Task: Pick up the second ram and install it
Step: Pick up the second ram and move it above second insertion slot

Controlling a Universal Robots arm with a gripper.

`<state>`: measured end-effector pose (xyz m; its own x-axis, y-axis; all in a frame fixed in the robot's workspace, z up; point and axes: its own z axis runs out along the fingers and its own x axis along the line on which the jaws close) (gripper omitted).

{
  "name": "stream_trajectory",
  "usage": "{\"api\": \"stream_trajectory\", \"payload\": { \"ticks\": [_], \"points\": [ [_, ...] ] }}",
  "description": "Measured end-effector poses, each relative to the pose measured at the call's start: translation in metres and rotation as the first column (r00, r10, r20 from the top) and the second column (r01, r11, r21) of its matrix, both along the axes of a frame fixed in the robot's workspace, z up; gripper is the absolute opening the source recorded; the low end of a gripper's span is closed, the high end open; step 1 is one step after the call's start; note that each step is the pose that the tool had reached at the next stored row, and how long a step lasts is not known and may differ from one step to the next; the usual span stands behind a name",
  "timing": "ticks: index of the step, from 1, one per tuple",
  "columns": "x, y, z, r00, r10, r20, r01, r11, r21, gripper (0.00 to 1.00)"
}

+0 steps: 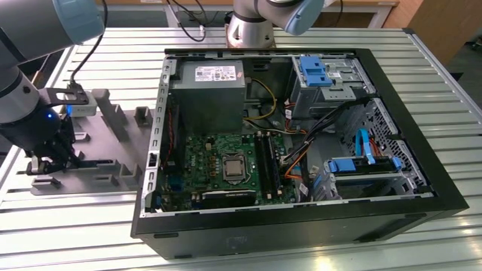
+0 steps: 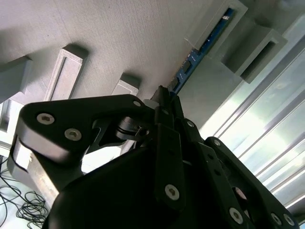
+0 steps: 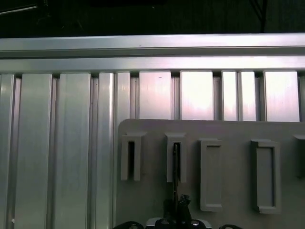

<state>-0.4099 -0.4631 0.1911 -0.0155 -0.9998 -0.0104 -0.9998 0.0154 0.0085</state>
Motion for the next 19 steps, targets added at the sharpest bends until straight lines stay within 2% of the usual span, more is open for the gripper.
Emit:
{"api": "stream_trajectory", "payload": {
  "ticks": [6, 19],
  "points": [
    [0.000, 0.0000, 0.0096, 1.0000, 0.000, 0.0001, 0.000, 1.0000, 0.0001, 0.14],
    [0.000, 0.0000, 0.0126, 1.0000, 0.000, 0.0000, 0.000, 1.0000, 0.0000, 0.14]
  ]
}}
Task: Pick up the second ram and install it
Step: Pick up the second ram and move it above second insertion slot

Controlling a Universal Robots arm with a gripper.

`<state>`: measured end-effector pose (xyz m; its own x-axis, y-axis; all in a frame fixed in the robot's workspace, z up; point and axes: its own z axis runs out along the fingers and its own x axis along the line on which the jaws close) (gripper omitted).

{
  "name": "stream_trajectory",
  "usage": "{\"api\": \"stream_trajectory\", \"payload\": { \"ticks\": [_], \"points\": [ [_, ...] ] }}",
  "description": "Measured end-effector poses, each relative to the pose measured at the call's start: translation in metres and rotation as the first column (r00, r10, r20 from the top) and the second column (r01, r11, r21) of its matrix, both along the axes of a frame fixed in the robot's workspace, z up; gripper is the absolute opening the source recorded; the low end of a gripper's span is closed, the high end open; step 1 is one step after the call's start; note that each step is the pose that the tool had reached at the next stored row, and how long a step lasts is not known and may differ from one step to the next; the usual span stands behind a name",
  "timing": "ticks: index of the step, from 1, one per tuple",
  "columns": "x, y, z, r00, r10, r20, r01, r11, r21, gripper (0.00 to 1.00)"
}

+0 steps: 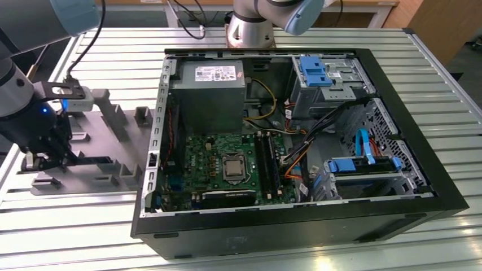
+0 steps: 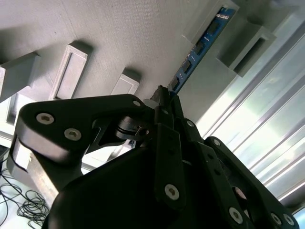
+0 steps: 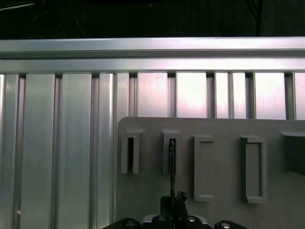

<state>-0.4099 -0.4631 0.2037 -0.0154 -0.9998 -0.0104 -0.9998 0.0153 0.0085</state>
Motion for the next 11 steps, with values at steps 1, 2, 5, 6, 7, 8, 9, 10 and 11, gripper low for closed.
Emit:
{"api": "stream_trajectory", "payload": {
  "ticks": [1, 2, 5, 6, 7, 8, 9, 10, 11],
  "points": [
    [0.0000, 0.0000, 0.0003, 1.0000, 0.000, 0.0001, 0.000, 1.0000, 0.0001, 0.14],
    [0.0000, 0.0000, 0.0007, 1.0000, 0.000, 0.0002, 0.000, 1.0000, 0.0001, 0.14],
    [0.0000, 0.0000, 0.0018, 1.0000, 0.000, 0.0002, 0.000, 1.0000, 0.0002, 0.14],
    [0.0000, 0.0000, 0.0022, 1.0000, 0.000, 0.0001, 0.000, 1.0000, 0.0001, 0.14],
    [0.0000, 0.0000, 0.0025, 1.0000, 0.000, 0.0002, 0.000, 1.0000, 0.0001, 0.14],
    [0.0000, 0.0000, 0.0028, 1.0000, 0.000, 0.0001, 0.000, 1.0000, 0.0001, 0.14],
    [0.0000, 0.0000, 0.0032, 1.0000, 0.000, 0.0001, 0.000, 1.0000, 0.0001, 0.14],
    [0.0000, 0.0000, 0.0034, 1.0000, 0.000, 0.0001, 0.000, 1.0000, 0.0001, 0.14],
    [0.0000, 0.0000, 0.0038, 1.0000, 0.000, 0.0001, 0.000, 1.0000, 0.0001, 0.14]
  ]
}}
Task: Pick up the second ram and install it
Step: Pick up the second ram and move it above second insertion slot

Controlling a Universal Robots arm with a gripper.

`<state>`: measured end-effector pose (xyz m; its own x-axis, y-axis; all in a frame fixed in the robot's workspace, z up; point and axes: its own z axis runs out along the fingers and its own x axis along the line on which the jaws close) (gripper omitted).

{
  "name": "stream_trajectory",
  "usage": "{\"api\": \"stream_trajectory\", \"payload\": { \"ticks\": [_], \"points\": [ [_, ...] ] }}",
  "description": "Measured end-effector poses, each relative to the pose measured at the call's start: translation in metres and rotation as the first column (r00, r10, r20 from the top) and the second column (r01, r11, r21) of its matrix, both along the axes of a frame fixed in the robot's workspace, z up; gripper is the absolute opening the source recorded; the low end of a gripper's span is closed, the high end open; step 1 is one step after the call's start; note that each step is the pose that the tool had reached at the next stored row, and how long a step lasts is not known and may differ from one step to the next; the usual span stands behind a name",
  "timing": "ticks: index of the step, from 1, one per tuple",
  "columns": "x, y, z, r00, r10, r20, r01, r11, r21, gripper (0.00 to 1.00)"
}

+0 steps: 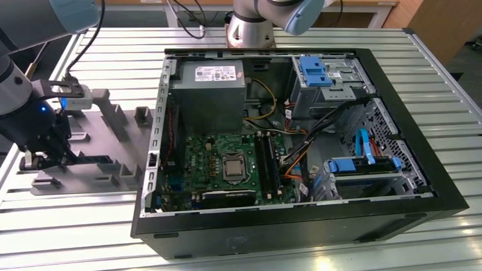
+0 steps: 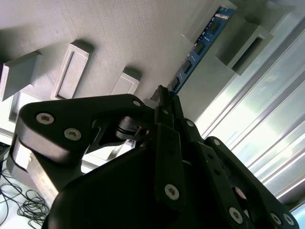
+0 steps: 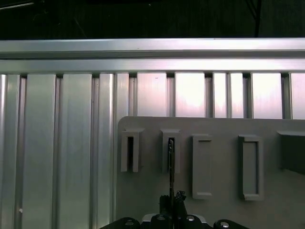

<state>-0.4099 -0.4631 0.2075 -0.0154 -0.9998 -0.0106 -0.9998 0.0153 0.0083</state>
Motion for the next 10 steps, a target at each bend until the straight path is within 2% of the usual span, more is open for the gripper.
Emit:
{"api": "stream_trajectory", "payload": {
  "ticks": [10],
  "points": [
    [0.0000, 0.0000, 0.0024, 1.0000, 0.000, 0.0000, 0.000, 1.0000, 0.0000, 0.14]
  ]
}}
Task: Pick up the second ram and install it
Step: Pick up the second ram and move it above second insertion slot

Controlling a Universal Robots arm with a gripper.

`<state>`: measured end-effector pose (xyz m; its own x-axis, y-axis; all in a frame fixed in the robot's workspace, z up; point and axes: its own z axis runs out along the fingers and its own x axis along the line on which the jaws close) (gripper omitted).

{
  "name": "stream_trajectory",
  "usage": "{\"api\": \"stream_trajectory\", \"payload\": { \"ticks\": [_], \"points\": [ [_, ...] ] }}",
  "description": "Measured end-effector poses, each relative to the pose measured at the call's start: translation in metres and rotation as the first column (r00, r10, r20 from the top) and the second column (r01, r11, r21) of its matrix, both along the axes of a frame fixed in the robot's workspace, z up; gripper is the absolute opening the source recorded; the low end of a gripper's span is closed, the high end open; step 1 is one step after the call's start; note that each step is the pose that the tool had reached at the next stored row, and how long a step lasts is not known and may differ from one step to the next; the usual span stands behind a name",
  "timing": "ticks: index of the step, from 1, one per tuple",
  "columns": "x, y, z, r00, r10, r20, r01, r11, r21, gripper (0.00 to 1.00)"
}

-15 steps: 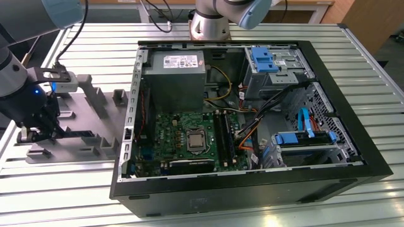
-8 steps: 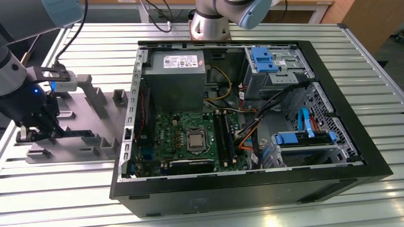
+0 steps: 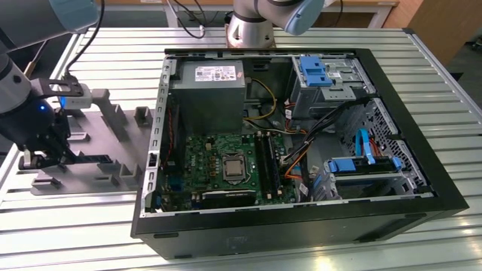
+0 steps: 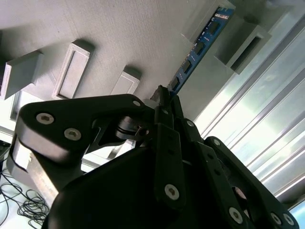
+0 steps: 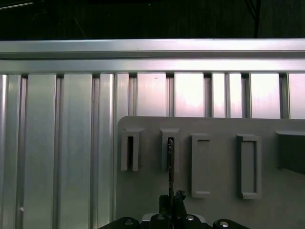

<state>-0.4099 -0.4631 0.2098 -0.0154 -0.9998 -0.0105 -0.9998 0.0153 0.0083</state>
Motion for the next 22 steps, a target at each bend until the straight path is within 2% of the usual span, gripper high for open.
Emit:
{"api": "stream_trajectory", "payload": {
  "ticks": [22],
  "points": [
    [0.0000, 0.0000, 0.0065, 1.0000, 0.000, -0.0003, 0.000, 1.0000, -0.0001, 0.14]
  ]
}}
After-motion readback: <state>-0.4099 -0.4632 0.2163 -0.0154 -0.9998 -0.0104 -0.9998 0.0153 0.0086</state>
